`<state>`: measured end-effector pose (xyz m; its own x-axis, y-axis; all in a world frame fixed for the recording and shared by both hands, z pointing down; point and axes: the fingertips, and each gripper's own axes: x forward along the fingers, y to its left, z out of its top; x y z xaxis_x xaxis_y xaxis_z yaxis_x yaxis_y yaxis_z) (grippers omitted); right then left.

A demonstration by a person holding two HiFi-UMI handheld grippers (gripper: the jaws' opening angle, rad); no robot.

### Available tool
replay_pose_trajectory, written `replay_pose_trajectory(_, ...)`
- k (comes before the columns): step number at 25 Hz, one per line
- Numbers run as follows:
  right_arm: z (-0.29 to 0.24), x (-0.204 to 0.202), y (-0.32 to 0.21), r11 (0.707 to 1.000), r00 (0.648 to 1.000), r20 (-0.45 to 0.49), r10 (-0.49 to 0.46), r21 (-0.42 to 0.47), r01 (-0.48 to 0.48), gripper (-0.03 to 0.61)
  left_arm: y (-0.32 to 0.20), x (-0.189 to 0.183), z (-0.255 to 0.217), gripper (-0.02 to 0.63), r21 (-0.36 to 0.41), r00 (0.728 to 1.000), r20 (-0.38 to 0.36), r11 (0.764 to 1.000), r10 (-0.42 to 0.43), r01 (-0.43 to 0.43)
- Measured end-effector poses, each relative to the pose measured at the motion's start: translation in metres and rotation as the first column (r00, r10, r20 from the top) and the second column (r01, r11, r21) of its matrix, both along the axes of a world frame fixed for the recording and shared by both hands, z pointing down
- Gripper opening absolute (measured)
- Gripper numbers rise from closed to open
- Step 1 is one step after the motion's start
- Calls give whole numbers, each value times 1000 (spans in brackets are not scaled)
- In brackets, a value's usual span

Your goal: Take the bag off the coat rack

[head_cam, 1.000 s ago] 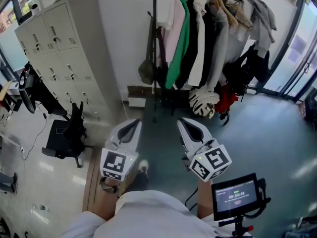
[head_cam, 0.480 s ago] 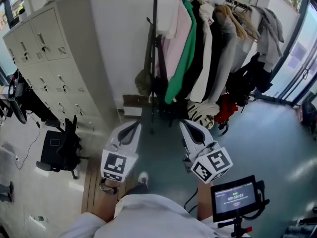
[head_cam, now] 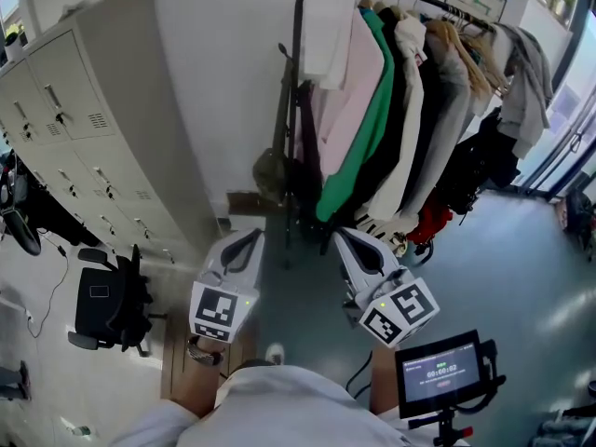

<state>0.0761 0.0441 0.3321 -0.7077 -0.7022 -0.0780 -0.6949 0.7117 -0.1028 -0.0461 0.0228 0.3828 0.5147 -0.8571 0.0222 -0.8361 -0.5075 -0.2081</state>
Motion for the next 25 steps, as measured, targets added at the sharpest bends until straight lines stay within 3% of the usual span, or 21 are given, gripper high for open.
replay_pose_trajectory(5,-11,-15,-35,999,999,-8,48,-12,-48,2,-38,-16,-5,2,-20,999,-12,999,33,-33)
replay_pose_trajectory(13,-11,-16,-62,995,996,0,91,-30,-91,2,-66,-12,1,1,-42,996,-19,995,85,-86)
replay_pose_trajectory(25,-7,-11,-110,996,996,35,83,-27,-82,2,-108,-15,5,0,-56,999,-17,997,48,-49)
